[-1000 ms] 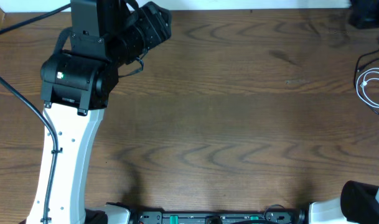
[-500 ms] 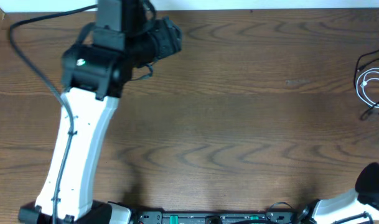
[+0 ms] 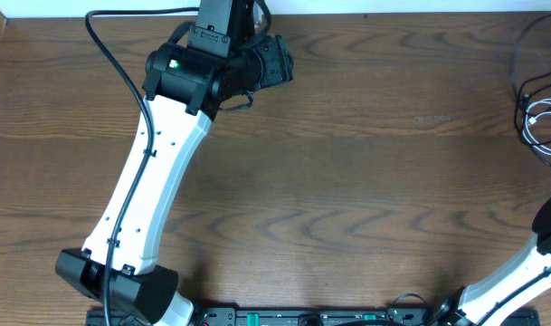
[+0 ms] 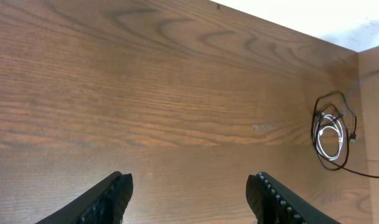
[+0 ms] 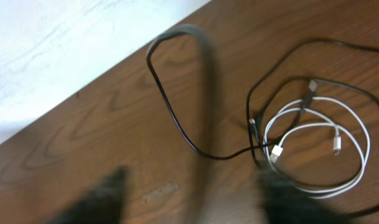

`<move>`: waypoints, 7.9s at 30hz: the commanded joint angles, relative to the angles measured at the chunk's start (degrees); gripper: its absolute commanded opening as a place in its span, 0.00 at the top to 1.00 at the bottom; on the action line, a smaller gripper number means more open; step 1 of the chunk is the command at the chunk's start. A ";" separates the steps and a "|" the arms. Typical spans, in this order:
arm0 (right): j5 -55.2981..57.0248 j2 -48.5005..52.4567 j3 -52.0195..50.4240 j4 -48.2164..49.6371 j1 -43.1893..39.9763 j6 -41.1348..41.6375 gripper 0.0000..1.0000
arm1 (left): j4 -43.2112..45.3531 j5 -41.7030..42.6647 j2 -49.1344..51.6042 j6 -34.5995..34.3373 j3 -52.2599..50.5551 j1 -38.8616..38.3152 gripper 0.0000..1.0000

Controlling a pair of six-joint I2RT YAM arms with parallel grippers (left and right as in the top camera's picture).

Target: Untangle cables

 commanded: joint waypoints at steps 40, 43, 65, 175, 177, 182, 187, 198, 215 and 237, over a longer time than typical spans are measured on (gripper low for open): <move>-0.24 -41.53 0.35 -31.69 13.90 -7.02 0.01 | -2.49 -0.39 -0.04 0.98 -0.50 -0.02 0.02; 1.09 -42.71 0.35 -31.69 13.90 -7.67 0.01 | -2.49 -0.39 -0.04 0.98 -0.50 -0.02 0.02; 9.09 -73.81 -47.08 5.44 29.42 -14.64 0.01 | -2.49 -0.39 -0.04 0.98 -0.50 -0.02 0.02; 17.53 -118.20 -131.56 61.72 41.22 -11.06 0.01 | 63.14 -7.72 -87.89 34.40 -103.56 19.39 0.02; 17.53 -118.20 -131.56 61.72 41.22 -11.06 0.01 | 62.90 -8.22 -91.01 34.42 -106.66 19.39 0.02; 17.53 -118.20 -131.56 61.72 41.22 -11.06 0.01 | 60.02 -9.88 -93.92 34.40 -109.70 19.39 0.02; 17.51 -118.20 -131.56 61.72 41.22 -11.06 0.01 | 52.22 -12.61 -97.39 34.42 -110.75 19.37 0.02; 17.51 -118.20 -131.56 61.72 41.22 -11.06 0.01 | 51.36 -12.81 -98.18 34.40 -110.73 19.32 0.02; 17.53 -118.20 -131.56 61.72 41.22 -11.06 0.01 | 51.36 -12.81 -97.50 34.40 -110.73 19.32 0.02; 17.53 -118.20 -131.56 61.72 41.22 -11.06 0.01 | 51.36 -12.81 -97.50 34.40 -110.73 19.32 0.02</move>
